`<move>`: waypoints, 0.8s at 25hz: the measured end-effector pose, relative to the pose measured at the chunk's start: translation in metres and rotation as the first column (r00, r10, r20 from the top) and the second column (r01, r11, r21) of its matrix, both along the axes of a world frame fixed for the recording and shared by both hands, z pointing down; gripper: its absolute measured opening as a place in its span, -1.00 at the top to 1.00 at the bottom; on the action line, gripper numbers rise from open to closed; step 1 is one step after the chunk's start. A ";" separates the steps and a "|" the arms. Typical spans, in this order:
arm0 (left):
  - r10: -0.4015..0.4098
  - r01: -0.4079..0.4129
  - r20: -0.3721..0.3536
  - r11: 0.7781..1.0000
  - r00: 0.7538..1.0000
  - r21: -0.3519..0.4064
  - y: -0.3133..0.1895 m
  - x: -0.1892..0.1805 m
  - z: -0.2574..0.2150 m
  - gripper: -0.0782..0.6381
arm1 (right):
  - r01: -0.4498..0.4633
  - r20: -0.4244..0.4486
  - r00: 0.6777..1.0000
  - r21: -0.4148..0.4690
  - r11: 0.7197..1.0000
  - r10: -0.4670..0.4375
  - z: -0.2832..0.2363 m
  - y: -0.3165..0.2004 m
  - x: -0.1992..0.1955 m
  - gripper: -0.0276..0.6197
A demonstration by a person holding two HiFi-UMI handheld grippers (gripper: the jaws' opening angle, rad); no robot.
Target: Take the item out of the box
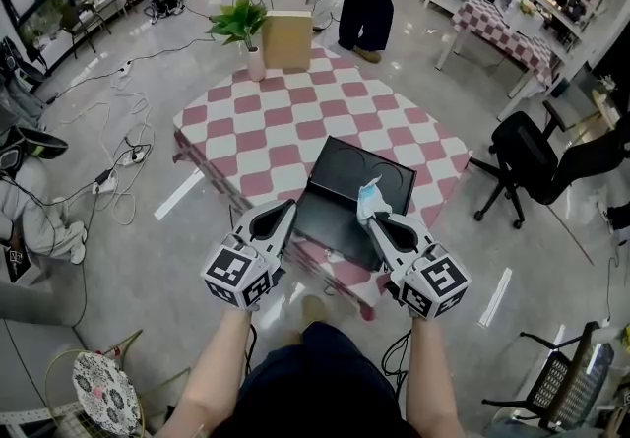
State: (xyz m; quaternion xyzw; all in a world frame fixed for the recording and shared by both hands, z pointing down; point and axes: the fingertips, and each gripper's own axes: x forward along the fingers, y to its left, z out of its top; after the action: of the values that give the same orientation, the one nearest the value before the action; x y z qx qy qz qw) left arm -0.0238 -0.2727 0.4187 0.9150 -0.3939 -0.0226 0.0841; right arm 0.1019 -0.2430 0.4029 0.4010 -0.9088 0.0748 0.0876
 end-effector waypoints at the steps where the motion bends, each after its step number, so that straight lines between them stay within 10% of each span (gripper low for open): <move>1: 0.001 -0.001 0.000 1.000 1.000 0.004 -0.001 0.000 -0.002 0.77 | -0.001 0.001 1.000 0.005 1.000 0.001 -0.002 -0.001 0.000 0.86; 20: 0.002 -0.002 -0.006 0.998 1.000 0.057 0.004 0.006 -0.031 0.77 | -0.014 0.025 1.000 0.079 0.997 0.012 -0.036 0.005 0.009 0.87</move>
State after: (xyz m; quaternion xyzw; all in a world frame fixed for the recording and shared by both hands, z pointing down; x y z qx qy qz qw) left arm -0.0175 -0.2687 0.3876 0.9174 -0.3919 -0.0363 0.0592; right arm 0.1112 -0.2376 0.3671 0.4091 -0.9094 0.0441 0.0601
